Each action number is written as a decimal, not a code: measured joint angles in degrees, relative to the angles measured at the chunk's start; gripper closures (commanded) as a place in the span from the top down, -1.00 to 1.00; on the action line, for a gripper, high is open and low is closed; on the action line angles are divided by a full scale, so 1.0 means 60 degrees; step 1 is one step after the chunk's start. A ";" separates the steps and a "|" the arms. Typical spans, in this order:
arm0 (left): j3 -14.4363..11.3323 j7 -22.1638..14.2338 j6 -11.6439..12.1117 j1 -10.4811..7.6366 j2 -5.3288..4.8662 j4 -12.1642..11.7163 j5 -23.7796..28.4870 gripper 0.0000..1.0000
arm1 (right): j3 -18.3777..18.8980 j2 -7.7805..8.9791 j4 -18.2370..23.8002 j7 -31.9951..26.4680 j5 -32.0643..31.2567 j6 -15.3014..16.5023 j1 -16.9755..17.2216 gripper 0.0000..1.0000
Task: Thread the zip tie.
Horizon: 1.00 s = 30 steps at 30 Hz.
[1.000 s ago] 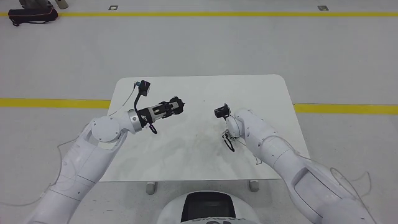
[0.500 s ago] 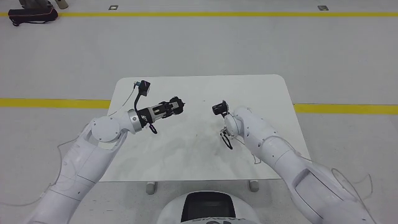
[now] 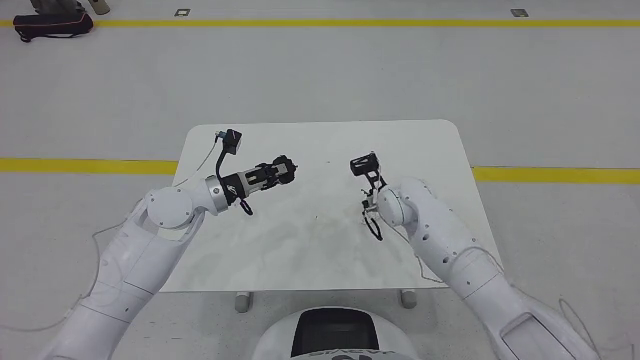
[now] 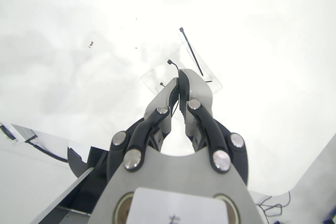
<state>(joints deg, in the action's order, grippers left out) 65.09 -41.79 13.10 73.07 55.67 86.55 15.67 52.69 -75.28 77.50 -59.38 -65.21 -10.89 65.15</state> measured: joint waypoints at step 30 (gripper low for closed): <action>0.0000 0.0000 0.0000 0.0000 0.0000 0.0000 0.0000 -1.00 | 0.4408 0.0815 0.3385 0.2425 0.3909 0.3678 0.3040 -1.00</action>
<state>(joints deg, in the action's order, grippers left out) 65.09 -41.79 13.10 73.07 55.67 86.55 15.67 79.14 -70.39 97.81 -44.83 -41.76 11.18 83.39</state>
